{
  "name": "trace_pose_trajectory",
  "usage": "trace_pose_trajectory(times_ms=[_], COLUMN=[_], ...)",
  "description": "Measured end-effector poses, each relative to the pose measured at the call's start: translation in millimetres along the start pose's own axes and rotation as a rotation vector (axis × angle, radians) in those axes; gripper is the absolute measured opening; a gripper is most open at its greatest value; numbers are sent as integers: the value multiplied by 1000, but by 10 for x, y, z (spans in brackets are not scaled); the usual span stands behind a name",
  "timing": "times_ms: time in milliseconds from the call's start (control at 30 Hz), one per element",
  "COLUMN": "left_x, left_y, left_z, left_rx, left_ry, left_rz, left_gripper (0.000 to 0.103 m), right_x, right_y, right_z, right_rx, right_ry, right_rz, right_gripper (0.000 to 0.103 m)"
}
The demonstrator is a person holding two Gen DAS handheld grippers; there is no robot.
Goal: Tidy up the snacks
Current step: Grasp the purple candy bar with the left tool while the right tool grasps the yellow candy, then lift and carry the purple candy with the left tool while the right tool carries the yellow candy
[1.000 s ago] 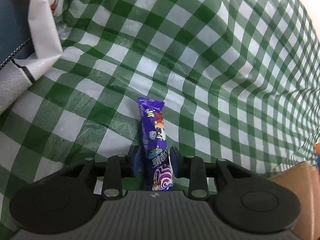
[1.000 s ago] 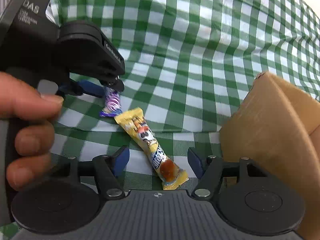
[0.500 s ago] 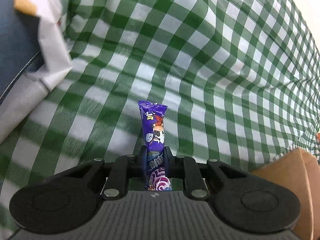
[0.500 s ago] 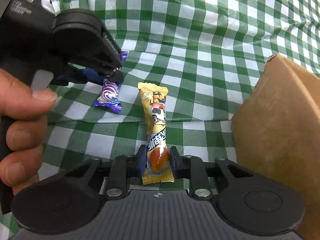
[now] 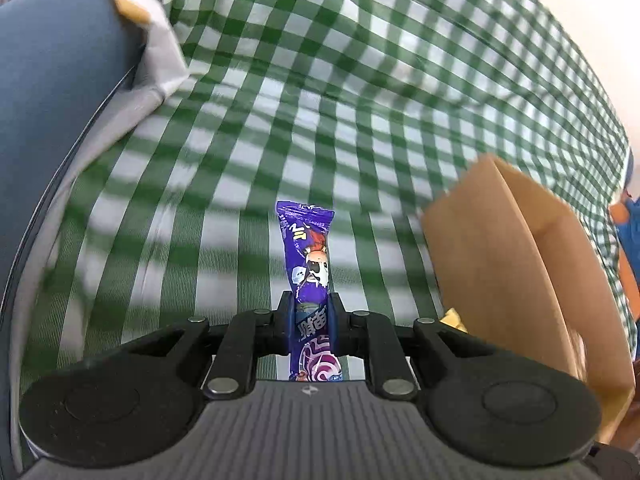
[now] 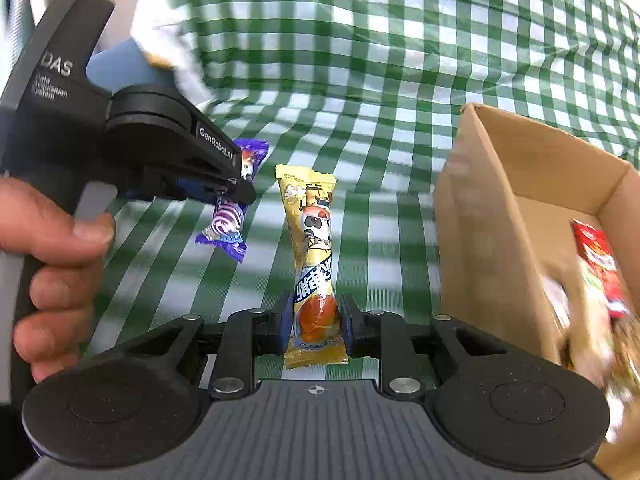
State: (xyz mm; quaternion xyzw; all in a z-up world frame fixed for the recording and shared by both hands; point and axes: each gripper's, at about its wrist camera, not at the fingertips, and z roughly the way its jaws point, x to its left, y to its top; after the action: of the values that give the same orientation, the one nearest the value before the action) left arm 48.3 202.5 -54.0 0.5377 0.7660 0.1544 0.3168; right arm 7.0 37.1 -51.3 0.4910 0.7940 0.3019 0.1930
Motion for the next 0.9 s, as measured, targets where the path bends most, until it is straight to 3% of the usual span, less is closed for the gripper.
trace_pose_trajectory(times_ms=[133,300,400,567,800,900], left_x=[-39,-95,-84,7,65,35], left_y=[-545,-1136,-1222,-1352,-1364,-1366], left_z=[-263,-416,-454,-326,-404,-411], left_rx=[-8,1,23,138,112,109], left_ry=[-41,14,1,-13,-16,-7], left_rz=[-40,4,0,-64,-101,-90], left_gripper=[17,17,17,18,19,20], right_x=[-28,-161,-204,-245,-257,-268], right_y=[-496,-857,-918,-938,-1011,-986], right_z=[-264,-236,-141,-87,-196,-193], right_rx=[29,124,166,187,182,175], right_ry=[15,38,58,44,50,58], right_rz=[19,119,163,191,197,199], right_gripper=[26,26,26,26,27,33])
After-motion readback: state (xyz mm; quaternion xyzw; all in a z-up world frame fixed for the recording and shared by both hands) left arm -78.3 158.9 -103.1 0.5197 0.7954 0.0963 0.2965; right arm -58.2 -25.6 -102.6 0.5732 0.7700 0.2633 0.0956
